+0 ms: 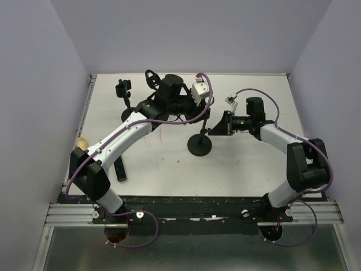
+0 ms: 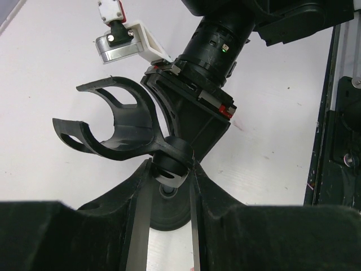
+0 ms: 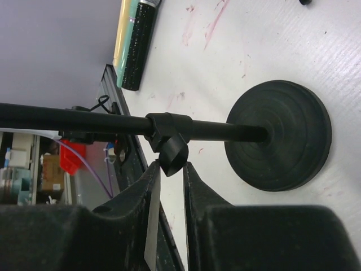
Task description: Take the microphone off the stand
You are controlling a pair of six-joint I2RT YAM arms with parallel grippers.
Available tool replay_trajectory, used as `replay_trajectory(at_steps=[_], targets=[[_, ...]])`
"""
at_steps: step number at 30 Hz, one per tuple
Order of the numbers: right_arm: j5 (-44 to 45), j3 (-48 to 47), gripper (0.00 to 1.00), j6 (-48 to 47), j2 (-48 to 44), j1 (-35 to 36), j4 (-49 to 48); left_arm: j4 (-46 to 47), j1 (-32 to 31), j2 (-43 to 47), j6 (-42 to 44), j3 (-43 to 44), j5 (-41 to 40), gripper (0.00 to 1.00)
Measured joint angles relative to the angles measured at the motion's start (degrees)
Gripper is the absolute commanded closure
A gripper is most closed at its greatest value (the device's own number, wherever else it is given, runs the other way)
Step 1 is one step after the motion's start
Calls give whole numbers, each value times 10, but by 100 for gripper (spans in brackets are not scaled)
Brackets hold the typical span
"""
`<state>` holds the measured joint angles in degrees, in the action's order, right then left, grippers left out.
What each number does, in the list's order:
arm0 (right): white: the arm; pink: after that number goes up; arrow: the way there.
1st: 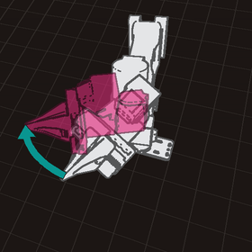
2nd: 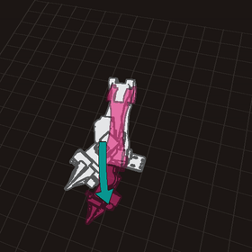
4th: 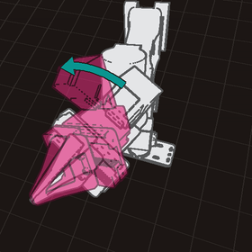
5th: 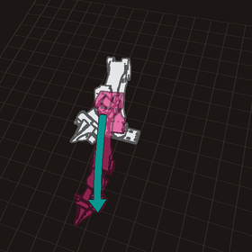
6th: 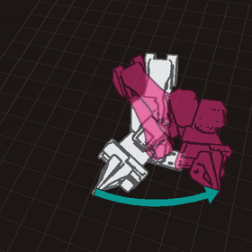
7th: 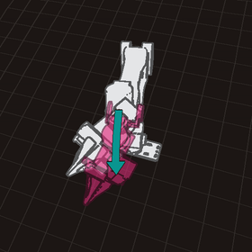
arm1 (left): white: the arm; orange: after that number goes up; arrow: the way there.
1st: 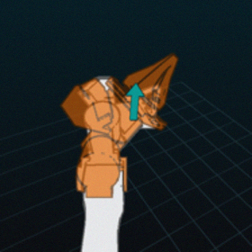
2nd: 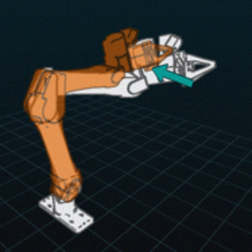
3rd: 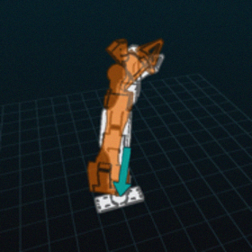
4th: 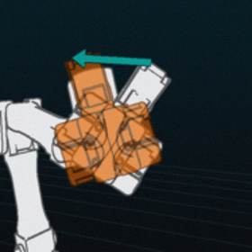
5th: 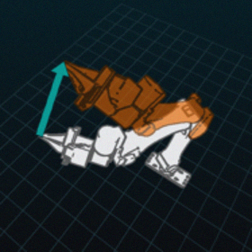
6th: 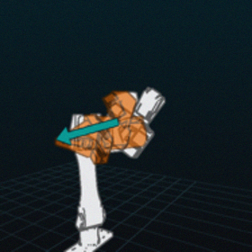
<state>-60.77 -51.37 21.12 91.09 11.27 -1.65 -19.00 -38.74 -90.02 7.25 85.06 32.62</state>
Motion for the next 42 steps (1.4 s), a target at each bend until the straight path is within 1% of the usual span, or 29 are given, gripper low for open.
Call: replay_trajectory(at_steps=[1, 3, 5, 10, 13, 18, 22, 27, 28, 29, 30, 33, 37, 40, 42], targets=[[-2, 0, 80, -1, 2, 0, -1, 0, 0, 0, 0, 0, 0, 100], [-4, 0, 93, -2, 5, 0, -4, 0, 0, 0, 1, 0, 0, 100], [-5, 0, 99, -7, 5, 0, -5, 0, 0, 0, 3, 0, -1, 100], [22, 0, 99, -64, -3, 0, -4, 1, 0, 0, 5, 0, -5, 100], [64, 4, 99, -101, -17, 4, -18, 1, 0, 0, 5, 0, -7, 100], [138, 9, 95, -149, -27, 3, -52, -2, 0, 0, 5, 0, -7, 100], [171, 9, 91, -196, -35, 3, -38, -4, 0, -1, 7, 0, -7, 100], [203, 21, 86, -221, -72, 3, -15, -5, 0, -1, 23, 0, -7, 100], [207, 25, 85, -222, -81, 3, -13, -5, 0, -1, 25, 0, -7, 94], [210, 29, 85, -222, -90, 3, -12, -6, 0, -1, 27, 0, -7, 75], [213, 33, 83, -222, -99, 3, -11, -7, 0, -1, 31, 1, -6, 63], [220, 40, 79, -220, -118, 3, -3, -24, 0, -2, 43, 9, -4, 45], [227, 41, 76, -218, -131, 3, 18, -46, 0, -2, 58, 20, -7, 34], [228, 37, 73, -219, -135, 3, 41, -61, 0, -1, 68, 25, -13, 27], [229, 30, 71, -222, -137, 3, 59, -72, 0, 1, 75, 26, -21, 26]])
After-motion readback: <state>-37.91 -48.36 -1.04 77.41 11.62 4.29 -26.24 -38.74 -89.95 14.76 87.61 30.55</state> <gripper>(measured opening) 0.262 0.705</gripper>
